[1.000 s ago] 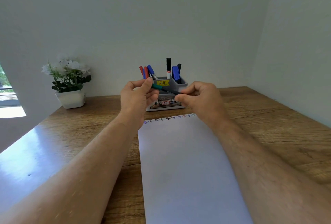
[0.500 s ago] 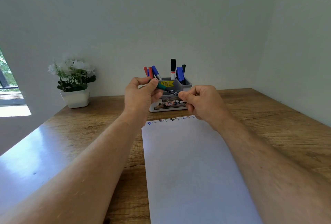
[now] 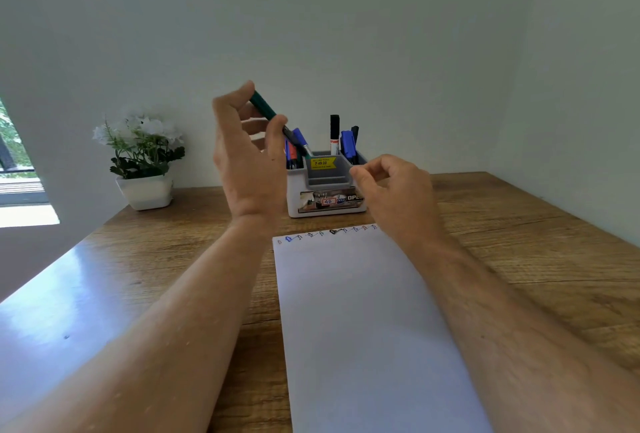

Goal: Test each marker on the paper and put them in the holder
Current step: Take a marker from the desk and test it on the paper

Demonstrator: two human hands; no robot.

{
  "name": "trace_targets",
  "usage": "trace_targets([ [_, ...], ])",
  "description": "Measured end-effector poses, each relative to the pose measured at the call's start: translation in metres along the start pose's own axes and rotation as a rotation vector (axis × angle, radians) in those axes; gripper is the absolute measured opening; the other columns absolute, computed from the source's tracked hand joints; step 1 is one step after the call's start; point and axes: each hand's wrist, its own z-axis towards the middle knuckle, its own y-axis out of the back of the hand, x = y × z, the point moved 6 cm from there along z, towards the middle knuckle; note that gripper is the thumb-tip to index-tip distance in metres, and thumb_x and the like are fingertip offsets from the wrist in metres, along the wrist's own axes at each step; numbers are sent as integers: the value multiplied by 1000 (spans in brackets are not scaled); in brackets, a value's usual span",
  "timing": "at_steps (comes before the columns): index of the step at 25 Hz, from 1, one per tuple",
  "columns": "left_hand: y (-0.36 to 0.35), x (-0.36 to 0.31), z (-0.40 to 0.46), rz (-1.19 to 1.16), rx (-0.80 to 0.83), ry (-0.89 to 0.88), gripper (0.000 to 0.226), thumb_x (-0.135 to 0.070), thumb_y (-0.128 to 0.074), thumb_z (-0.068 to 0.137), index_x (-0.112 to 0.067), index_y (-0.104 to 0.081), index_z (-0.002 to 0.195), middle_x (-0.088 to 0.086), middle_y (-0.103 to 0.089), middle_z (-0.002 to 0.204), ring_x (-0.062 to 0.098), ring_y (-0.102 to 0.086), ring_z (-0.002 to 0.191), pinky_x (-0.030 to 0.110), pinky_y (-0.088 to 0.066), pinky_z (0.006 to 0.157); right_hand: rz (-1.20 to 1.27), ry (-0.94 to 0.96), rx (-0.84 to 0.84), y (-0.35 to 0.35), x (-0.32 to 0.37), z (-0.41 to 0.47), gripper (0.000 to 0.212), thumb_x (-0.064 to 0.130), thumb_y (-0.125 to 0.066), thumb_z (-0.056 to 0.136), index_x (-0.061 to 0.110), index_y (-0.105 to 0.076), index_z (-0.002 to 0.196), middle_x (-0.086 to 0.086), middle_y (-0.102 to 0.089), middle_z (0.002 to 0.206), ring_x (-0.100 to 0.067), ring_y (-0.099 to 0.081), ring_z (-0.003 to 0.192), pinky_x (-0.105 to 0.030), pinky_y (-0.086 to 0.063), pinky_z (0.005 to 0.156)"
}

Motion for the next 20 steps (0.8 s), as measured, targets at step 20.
trace_targets([
  [20, -33, 65, -8, 571, 440, 161, 60, -26, -53, 100, -35, -25, 152, 4, -63, 107, 16, -60, 96, 38, -54, 87, -159, 138, 131, -19, 4, -1, 20, 43, -63, 91, 26, -67, 81, 18, -58, 66, 4, -56, 60, -7, -35, 53],
])
